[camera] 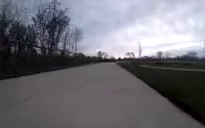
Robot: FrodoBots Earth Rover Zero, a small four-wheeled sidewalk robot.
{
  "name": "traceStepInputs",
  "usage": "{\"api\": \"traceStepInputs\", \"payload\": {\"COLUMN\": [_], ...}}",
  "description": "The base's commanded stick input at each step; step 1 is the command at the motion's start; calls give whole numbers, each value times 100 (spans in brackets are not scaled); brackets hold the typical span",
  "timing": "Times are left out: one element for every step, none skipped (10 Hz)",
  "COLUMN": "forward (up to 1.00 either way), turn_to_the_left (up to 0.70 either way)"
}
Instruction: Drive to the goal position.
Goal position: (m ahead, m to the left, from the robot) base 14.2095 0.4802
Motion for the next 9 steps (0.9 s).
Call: {"api": "traceStepInputs", "payload": {"forward": [100,100,100,100,100,100,100,100,100], "turn_to_the_left": [-39,-39,-39,-32,-10,0,0,0,0]}}
